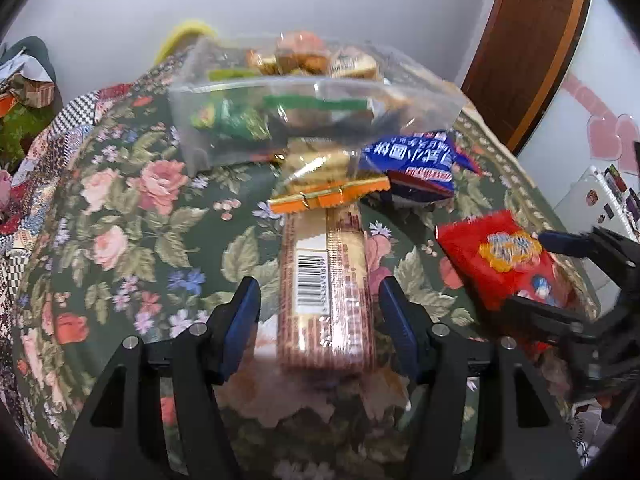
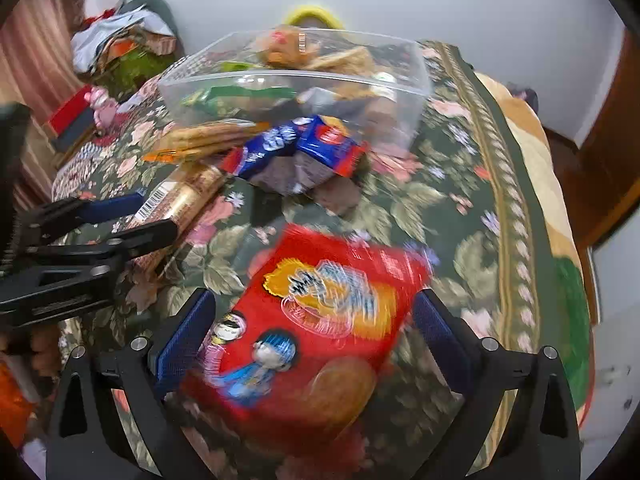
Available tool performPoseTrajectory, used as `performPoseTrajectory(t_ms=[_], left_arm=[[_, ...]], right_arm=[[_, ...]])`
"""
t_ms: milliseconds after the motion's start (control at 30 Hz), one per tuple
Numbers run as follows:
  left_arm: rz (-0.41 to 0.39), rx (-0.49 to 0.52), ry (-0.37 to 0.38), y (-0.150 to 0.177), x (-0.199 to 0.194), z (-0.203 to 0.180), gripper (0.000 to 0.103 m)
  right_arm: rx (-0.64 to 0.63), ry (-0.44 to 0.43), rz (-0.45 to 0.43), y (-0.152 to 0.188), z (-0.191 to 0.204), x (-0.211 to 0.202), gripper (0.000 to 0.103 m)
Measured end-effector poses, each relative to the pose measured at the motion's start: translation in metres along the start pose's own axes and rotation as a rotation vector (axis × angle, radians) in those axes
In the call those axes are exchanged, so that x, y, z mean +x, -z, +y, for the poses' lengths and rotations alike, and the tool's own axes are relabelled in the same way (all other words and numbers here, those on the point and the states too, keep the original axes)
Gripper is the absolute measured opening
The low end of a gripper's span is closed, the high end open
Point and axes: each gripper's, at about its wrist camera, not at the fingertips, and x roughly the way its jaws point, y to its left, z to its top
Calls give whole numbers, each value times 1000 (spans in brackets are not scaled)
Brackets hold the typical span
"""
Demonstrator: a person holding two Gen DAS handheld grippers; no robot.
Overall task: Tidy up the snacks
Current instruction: 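Grasp the striped biscuit roll with the left tool while the right grasps the red noodle-snack bag, then lower biscuit roll into clear box with left tool while right lowers red bag in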
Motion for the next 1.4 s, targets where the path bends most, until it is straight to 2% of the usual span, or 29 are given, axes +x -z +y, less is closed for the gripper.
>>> performPoseTrajectory(t_ms=[167,233,333,467,533,700,967,1167,1400], left_arm=[[-25,25,-40,-2,6,-8,59],[-34,44,-52,0,5,-11,45],[-40,62,-47,5,2,-14,45],[-43,62,-19,10,-6,-16,45],[-51,60,-10,11,-12,-19,45],[-88,56,12,9,-32,-29,45],[-180,53,20,-7,-72,-32,45],[-253,31,-1,-28,-94,-25,45],[-305,6,-58,-60,-96,-8,45]], right_arm=[[146,-72,64,6,-11,17,99],[153,-42,46,6,-9,21,99],[145,-21,30,1,-5,26,96],[107,29,10,-3,-4,28,70],[117,12,-3,-2,-8,25,65],[136,-12,-24,1,-25,13,65],[141,-10,-135,-11,-29,-21,65],[124,-8,-229,-31,-32,-43,65],[93,-10,-316,-65,-29,-53,65]])
